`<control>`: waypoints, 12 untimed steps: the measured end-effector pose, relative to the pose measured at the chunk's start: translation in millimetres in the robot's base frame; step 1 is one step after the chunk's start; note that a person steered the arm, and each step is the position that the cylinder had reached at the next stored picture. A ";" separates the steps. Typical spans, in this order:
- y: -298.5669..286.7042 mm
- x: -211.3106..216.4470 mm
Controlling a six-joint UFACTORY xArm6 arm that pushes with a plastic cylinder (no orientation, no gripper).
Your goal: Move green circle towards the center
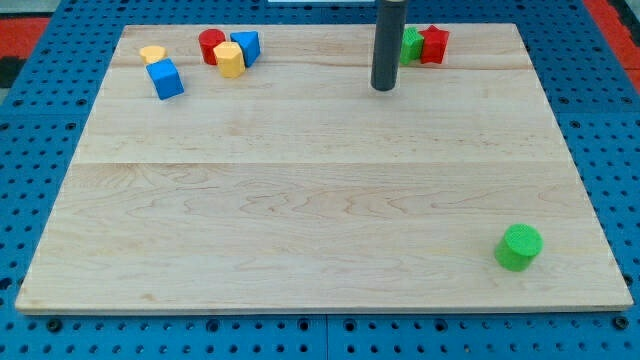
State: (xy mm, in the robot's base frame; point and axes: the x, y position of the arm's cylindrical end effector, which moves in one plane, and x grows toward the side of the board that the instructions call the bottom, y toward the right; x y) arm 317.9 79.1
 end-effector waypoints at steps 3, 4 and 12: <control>52.1 43.9; 66.4 68.1; 150.9 177.4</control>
State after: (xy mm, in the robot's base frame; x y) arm 495.3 230.0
